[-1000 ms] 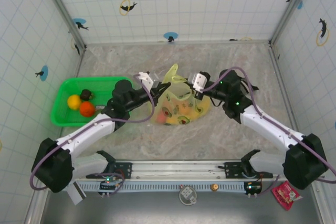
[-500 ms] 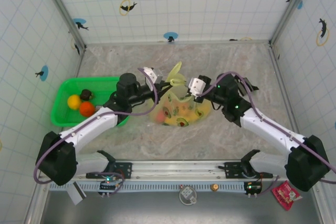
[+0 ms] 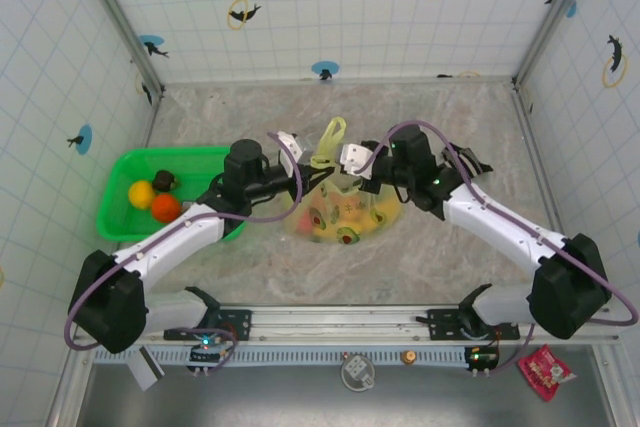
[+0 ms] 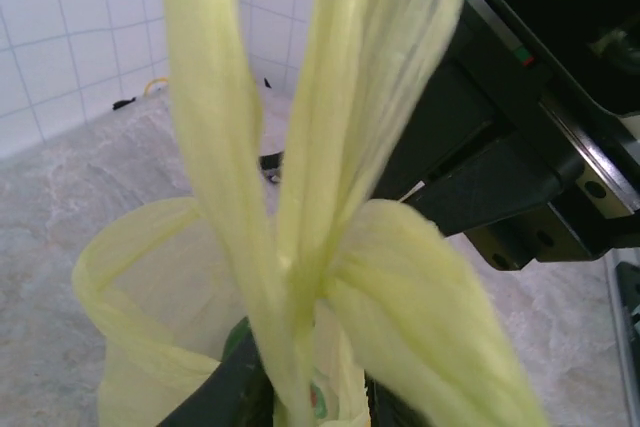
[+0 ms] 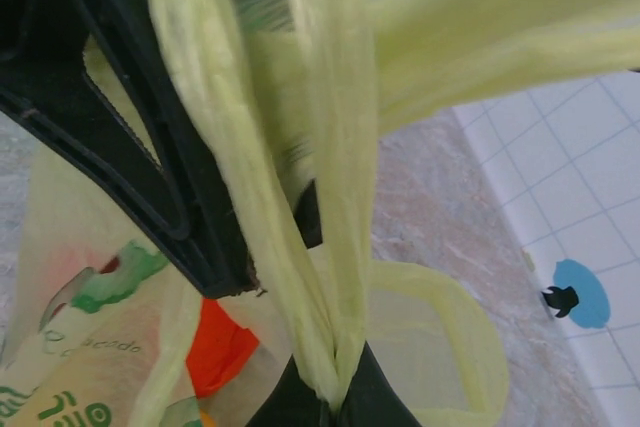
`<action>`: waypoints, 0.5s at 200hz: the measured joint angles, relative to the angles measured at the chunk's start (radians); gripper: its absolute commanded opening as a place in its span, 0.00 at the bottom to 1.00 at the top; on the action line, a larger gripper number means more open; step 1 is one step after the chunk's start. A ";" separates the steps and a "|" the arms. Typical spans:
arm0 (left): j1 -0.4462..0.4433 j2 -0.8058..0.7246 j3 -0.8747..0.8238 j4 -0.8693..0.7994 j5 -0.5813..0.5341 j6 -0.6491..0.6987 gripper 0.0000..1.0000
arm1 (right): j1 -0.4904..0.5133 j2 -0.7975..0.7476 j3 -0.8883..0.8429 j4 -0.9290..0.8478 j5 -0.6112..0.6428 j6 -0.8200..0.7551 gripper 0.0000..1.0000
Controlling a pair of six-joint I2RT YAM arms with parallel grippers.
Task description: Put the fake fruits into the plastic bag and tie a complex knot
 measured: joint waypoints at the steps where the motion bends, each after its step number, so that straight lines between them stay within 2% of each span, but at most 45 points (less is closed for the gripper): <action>1: 0.000 0.000 0.000 0.000 0.000 0.003 0.37 | 0.000 0.000 0.001 -0.003 0.000 0.000 0.00; 17: 0.000 0.000 0.000 0.000 0.005 0.003 0.42 | 0.001 0.012 0.020 -0.033 -0.011 -0.006 0.00; 63: 0.000 0.000 0.000 0.000 0.024 0.005 0.44 | 0.002 0.037 0.069 -0.087 -0.045 -0.014 0.00; 76: 0.000 0.000 0.000 0.000 0.029 0.004 0.39 | 0.005 0.039 0.080 -0.100 -0.048 -0.018 0.00; 100: 0.000 0.002 0.000 0.002 0.049 0.013 0.16 | 0.008 0.039 0.090 -0.108 -0.053 -0.024 0.00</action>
